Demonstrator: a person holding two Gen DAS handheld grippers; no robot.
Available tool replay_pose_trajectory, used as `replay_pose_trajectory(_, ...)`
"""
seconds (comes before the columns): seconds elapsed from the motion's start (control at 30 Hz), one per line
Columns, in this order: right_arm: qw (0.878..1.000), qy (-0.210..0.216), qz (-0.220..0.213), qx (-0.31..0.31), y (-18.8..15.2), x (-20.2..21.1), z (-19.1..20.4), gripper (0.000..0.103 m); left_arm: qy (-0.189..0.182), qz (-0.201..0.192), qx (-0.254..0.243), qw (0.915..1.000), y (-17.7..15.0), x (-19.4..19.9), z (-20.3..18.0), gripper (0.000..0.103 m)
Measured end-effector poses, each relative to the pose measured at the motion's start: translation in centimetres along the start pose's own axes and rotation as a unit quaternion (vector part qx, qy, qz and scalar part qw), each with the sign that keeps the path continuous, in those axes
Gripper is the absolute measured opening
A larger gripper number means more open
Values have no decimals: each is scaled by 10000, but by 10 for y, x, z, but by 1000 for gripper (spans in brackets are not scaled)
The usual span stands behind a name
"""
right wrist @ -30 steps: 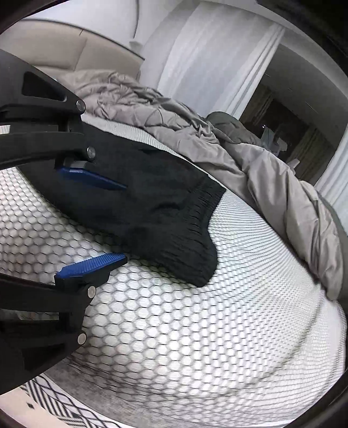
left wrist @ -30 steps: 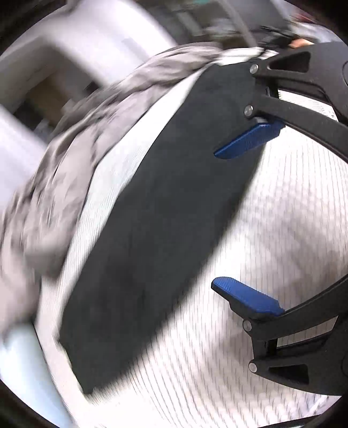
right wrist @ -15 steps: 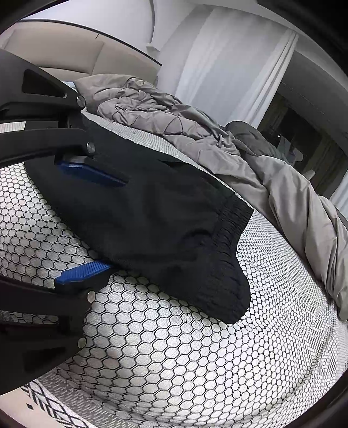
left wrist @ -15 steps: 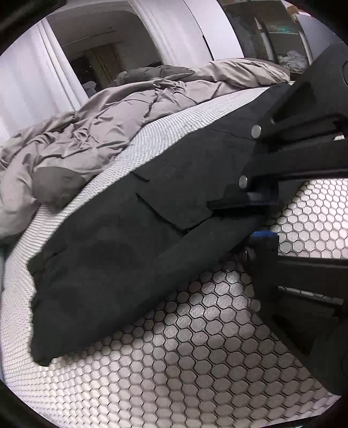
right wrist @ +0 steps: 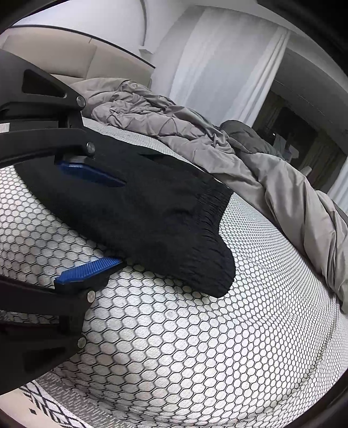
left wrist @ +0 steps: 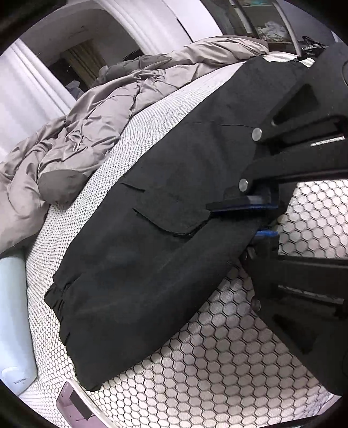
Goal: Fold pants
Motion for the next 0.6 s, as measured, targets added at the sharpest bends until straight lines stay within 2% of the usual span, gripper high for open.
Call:
replay_pose_trajectory(0.07,9999,-44,-111,34,11,-7,2,53,17,-16,29,10000,3,-3,-1,6)
replay_pose_trajectory(0.1,9998,-81,-199,13,17,-10,1,41,28,-16,38,10000,3,-3,-1,6)
replay_pose_trajectory(0.13,9995,-236,-205,35,20,-15,-3,19,28,-12,40,10000,4,-5,-3,6)
replay_pose_trajectory(0.17,9993,-306,-193,45,21,-18,-5,10,24,-26,41,10000,3,-3,-4,6)
replay_pose_trajectory(0.23,9990,-140,-420,8,24,-6,-1,1,-73,-26,-4,10000,2,0,-7,8)
replay_pose_trajectory(0.3,9967,-37,-795,134,31,17,6,1,-107,31,-136,9998,0,0,-9,15)
replay_pose_trajectory(0.37,9950,-292,-918,270,31,29,-2,1,46,124,-215,9997,-2,-4,-4,26)
replay_pose_trajectory(0.43,9951,-797,-580,93,25,16,-28,5,110,179,-190,9996,-2,-5,1,31)
replay_pose_trajectory(0.47,9957,-814,-420,-129,22,11,-36,6,138,129,-154,9997,0,-2,3,37)
replay_pose_trajectory(0.5,9962,-679,-380,-380,22,10,-41,8,177,31,-106,9998,3,2,5,49)
replay_pose_trajectory(0.57,9961,-536,-479,-510,26,15,-39,19,438,-209,-91,9988,11,14,14,59)
replay_pose_trajectory(0.6,9955,-591,-578,-466,28,20,-39,27,632,-370,-107,9973,16,22,20,60)
Point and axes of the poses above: each gripper's, at about its wrist camera, not at the fingertips, and x roughly against the way its jaws point, z to its left, y to its top, the point moved 10 cm from there along -x, roughly the way its jaws point, and after that the axes turned 5 degrees about -z, right-handed, at the moved point
